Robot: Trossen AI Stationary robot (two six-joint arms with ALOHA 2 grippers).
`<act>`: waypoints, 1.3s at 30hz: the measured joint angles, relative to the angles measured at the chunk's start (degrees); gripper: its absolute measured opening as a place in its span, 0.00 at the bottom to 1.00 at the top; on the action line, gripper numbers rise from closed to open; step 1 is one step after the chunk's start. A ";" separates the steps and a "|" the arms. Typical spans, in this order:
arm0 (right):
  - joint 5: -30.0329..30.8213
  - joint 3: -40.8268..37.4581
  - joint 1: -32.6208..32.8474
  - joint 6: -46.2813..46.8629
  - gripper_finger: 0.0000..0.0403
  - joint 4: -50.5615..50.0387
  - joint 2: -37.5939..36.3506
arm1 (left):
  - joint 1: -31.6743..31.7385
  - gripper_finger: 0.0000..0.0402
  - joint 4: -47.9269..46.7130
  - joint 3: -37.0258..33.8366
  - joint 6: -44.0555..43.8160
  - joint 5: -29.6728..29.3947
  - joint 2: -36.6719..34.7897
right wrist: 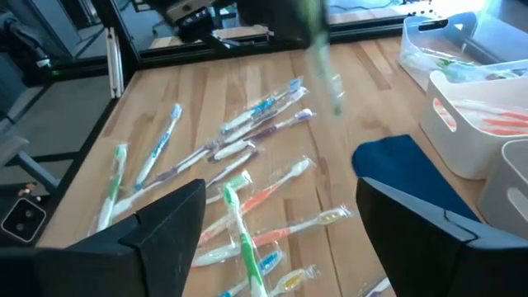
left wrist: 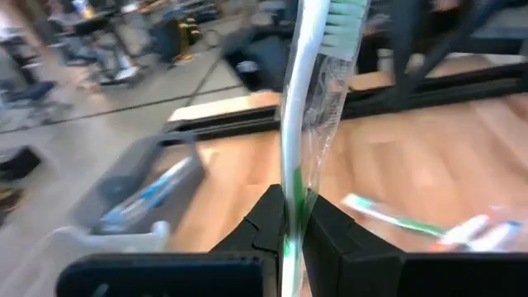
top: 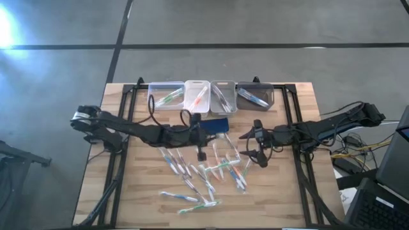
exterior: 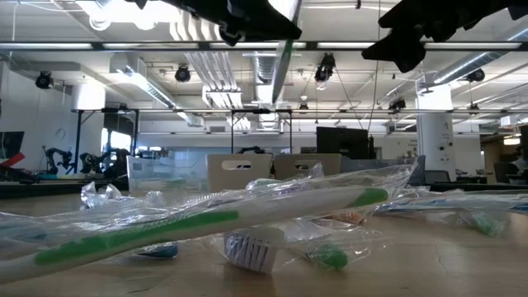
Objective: Pick & Place Toothbrushes
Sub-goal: Put the green toothbrush into the transparent bin
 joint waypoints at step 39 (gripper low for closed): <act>1.64 -0.07 -0.15 -4.31 0.75 1.72 0.11 | 29.18 0.07 -73.52 18.66 -7.29 -7.68 -16.76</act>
